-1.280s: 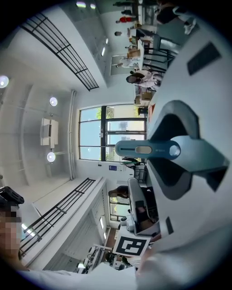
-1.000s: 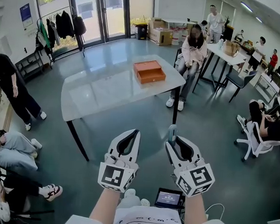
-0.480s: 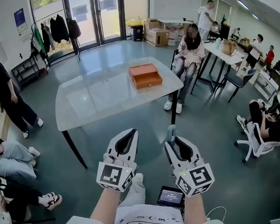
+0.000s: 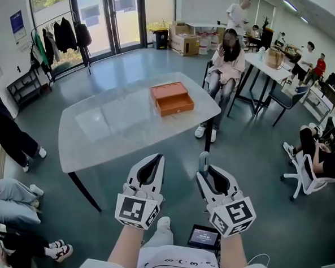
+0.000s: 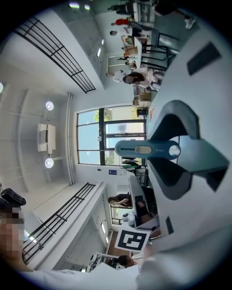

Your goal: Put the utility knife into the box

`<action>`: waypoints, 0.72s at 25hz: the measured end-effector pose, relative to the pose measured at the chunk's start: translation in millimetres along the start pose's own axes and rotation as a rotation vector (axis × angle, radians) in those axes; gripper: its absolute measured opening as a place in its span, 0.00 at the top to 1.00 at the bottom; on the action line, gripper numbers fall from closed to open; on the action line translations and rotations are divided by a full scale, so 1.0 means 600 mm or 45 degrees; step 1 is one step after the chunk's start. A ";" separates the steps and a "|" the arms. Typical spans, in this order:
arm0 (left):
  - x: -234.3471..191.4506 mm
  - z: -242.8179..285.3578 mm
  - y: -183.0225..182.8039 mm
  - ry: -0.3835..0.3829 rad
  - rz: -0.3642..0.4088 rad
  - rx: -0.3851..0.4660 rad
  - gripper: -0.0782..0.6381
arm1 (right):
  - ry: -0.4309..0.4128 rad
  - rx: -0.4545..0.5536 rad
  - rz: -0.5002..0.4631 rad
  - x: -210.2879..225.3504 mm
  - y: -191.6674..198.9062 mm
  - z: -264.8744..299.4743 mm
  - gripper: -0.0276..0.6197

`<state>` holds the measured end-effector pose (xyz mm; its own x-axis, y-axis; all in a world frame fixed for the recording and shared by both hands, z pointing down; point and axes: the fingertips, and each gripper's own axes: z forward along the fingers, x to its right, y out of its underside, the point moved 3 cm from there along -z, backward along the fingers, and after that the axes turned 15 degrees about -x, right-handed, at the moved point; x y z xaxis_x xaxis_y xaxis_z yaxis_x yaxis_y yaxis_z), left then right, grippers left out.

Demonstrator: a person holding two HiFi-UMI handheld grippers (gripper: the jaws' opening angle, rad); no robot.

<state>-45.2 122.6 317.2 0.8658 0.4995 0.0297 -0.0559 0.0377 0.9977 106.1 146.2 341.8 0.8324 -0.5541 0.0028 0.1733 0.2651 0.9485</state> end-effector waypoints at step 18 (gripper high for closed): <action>-0.171 0.222 -0.003 0.118 0.007 -0.005 0.87 | 0.070 -0.034 -0.017 0.099 -0.080 0.234 0.76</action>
<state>-67.9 -43.8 320.1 0.8159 0.5774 0.0289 -0.0624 0.0382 0.9973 73.1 -10.3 341.0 0.8574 -0.5139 -0.0281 0.1981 0.2790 0.9396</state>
